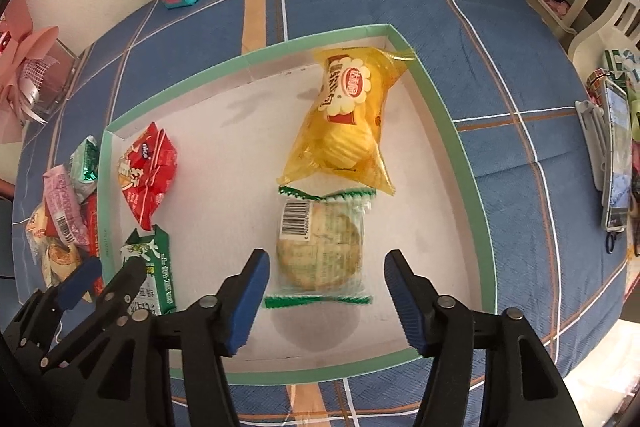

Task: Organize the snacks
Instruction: 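Lift both tools away from the tray toward the remaining snacks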

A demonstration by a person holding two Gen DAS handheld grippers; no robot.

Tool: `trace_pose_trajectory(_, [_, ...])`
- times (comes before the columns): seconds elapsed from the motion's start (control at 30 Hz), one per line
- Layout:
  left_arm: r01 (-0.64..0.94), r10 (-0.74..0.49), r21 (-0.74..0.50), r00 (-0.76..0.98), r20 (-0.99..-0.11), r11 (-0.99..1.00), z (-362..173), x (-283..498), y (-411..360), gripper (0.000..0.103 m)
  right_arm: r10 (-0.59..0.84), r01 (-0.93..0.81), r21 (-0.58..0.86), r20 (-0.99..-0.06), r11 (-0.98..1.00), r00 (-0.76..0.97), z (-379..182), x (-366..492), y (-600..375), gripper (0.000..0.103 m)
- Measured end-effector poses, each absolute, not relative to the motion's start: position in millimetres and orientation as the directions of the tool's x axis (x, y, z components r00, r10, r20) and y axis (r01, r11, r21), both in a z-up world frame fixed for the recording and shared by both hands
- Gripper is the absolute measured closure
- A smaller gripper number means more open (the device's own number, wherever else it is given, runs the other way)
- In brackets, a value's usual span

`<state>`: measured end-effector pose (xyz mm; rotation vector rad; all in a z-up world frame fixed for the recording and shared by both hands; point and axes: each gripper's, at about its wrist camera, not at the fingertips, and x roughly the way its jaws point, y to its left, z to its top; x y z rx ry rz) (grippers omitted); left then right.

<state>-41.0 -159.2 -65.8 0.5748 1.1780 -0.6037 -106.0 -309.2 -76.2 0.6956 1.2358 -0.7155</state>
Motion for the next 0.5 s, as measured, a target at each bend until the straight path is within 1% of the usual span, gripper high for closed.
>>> trace_pose_trajectory(0.03, [0.696,-0.133,0.095,0.266,-0.955,0.712,-65,-39,-158,0.048,-0.107,0.798,0.079,-0.978,0.598,0.177,-76,-106,-310,0.032])
trace_pose_trajectory(0.07, [0.692,-0.134,0.092,0.266,-0.954,0.716,-64,-38,-156,0.046,-0.112,0.798,0.075,-0.978,0.598,0.176,-74,-107,-309,0.031])
trace_pose_trajectory(0.1, [0.685,-0.135,0.091,0.269,-0.954,0.722,-62,-35,-154,0.046,-0.118,0.797,0.070,-0.978,0.600,0.174,-73,-107,-309,0.031])
trace_pose_trajectory(0.23, [0.643,-0.112,0.131,0.323,-0.940,0.754,-54,-26,-146,0.045,-0.141,0.792,0.052,-0.975,0.608,0.173,-69,-107,-309,0.030])
trace_pose_trajectory(0.5, [0.485,-0.072,0.130,0.376,-0.924,0.865,-42,6,-113,0.045,-0.173,0.777,0.036,-0.968,0.628,0.184,-49,-101,-303,0.030])
